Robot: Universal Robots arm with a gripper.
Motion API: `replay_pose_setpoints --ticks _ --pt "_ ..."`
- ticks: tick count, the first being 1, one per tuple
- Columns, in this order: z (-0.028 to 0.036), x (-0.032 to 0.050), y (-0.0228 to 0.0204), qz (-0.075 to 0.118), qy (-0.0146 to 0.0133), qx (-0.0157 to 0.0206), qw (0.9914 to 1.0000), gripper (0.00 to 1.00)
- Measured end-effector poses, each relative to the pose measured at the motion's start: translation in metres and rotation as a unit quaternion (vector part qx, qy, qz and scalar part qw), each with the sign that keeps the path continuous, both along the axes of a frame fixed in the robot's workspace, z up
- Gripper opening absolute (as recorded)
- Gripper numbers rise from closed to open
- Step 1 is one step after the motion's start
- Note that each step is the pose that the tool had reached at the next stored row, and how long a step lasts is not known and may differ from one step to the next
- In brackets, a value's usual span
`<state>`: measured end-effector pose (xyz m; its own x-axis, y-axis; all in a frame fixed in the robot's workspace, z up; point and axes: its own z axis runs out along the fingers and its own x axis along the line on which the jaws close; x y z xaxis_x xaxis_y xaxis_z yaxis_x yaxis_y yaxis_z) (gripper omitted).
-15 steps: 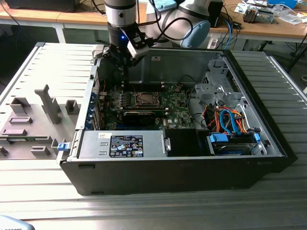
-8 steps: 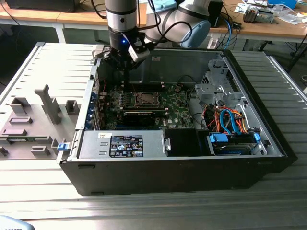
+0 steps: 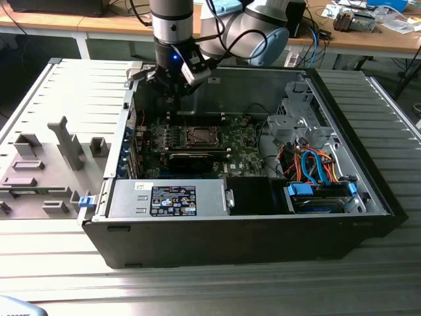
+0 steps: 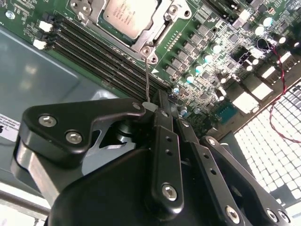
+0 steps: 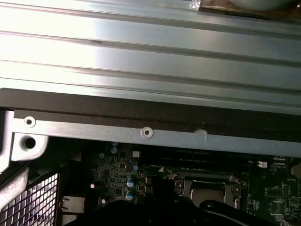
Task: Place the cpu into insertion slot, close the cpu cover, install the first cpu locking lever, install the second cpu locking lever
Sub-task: 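Install the first cpu locking lever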
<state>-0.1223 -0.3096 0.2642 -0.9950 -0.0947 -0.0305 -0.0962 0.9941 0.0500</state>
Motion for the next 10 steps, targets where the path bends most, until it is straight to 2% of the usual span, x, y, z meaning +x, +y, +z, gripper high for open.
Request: replay_pose_setpoints --ticks 10 --pt "-0.0010 0.0023 0.0000 0.000 0.0000 0.0000 1.00000 0.11"
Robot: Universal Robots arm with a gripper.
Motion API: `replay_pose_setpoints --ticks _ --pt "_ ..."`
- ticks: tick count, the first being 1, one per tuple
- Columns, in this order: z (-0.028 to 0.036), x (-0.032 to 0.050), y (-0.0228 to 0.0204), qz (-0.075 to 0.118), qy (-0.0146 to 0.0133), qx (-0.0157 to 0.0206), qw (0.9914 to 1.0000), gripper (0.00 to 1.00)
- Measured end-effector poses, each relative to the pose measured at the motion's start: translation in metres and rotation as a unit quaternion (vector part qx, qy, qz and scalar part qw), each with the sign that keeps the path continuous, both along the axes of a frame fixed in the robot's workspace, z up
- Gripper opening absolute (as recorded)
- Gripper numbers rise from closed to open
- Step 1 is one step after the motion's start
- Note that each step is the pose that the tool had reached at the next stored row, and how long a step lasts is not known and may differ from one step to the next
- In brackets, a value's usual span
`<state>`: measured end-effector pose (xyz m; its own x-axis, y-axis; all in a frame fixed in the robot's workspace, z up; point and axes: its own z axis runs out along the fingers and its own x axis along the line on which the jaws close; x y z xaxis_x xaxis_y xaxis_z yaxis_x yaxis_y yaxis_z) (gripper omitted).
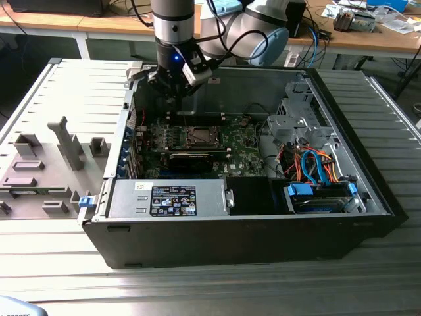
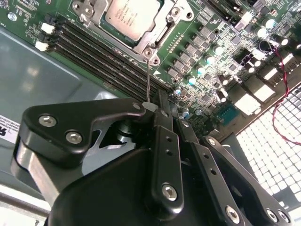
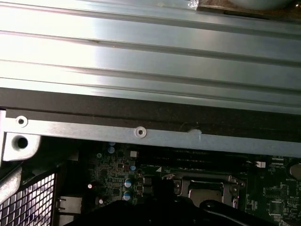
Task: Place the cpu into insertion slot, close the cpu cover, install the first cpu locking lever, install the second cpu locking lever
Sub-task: 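Install the first cpu locking lever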
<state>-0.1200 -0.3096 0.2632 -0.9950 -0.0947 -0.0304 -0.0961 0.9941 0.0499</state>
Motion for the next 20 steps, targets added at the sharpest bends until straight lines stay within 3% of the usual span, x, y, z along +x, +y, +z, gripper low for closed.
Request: replay_pose_setpoints --ticks 20 --pt "-0.0015 0.0084 0.0000 0.000 0.0000 0.0000 1.00000 0.11"
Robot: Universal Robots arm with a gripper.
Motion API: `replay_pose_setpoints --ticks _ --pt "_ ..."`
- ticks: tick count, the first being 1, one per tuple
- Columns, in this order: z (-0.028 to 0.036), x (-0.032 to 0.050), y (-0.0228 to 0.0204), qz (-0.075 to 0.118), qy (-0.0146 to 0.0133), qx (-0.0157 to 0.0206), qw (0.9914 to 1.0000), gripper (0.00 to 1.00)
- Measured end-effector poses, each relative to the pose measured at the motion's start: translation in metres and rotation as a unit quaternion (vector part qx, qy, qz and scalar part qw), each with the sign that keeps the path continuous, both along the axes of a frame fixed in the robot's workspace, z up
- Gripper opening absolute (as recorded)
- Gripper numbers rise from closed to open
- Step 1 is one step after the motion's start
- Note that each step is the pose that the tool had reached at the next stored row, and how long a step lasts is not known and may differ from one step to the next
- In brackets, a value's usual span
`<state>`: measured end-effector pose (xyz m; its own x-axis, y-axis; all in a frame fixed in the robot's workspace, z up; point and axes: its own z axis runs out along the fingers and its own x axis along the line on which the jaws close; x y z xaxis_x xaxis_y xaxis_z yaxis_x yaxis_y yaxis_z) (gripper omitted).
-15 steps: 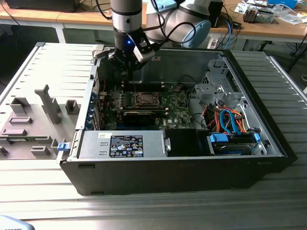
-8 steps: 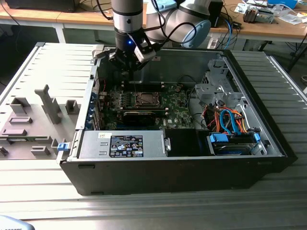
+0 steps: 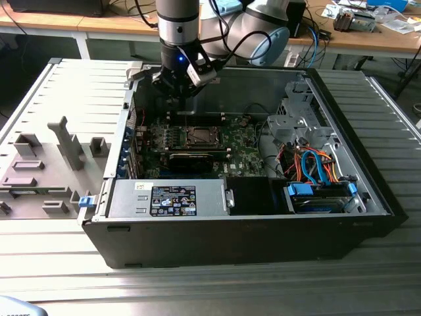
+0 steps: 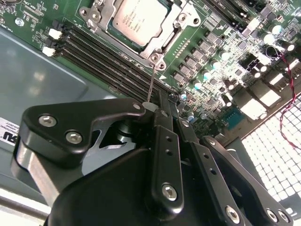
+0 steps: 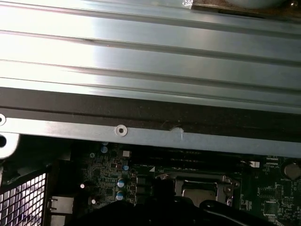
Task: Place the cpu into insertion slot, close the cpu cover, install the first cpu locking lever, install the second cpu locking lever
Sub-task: 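Install the first cpu locking lever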
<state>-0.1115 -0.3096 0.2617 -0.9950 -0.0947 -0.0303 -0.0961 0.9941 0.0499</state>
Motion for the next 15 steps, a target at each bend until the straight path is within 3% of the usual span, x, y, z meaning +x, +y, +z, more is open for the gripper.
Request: replay_pose_setpoints --ticks 15 --pt "-0.0006 0.0071 0.0000 0.000 0.0000 0.0000 1.00000 0.11"
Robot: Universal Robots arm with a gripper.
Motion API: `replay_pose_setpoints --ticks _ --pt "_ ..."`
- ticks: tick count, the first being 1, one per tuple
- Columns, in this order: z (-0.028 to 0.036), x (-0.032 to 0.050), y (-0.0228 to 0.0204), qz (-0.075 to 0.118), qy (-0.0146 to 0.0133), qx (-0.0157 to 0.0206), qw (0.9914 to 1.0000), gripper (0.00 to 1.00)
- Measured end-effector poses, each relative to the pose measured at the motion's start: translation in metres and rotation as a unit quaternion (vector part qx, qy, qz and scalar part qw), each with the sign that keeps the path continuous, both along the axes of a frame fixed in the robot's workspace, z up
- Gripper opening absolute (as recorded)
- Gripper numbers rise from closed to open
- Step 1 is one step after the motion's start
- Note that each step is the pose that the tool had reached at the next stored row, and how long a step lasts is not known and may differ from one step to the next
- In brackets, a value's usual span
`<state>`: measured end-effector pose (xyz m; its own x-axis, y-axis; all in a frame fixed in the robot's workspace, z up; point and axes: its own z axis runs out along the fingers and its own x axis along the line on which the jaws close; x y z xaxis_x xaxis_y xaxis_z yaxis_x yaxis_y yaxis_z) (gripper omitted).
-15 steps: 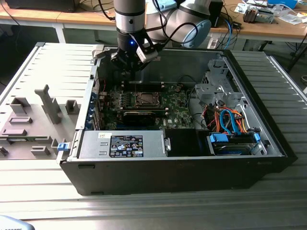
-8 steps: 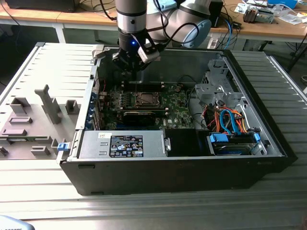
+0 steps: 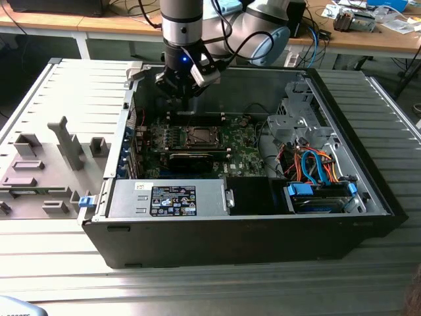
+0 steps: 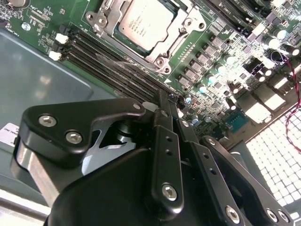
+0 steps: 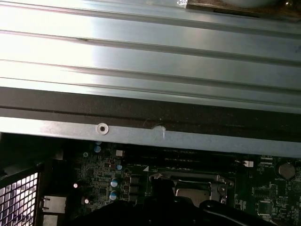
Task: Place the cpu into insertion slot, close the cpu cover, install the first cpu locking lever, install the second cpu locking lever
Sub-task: 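Install the first cpu locking lever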
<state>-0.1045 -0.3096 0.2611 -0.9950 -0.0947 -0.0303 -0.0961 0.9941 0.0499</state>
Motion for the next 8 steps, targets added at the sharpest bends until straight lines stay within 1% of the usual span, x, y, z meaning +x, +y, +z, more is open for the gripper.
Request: replay_pose_setpoints --ticks 8 --pt "-0.0003 0.0020 0.0000 0.000 0.0000 0.0000 1.00000 0.11"
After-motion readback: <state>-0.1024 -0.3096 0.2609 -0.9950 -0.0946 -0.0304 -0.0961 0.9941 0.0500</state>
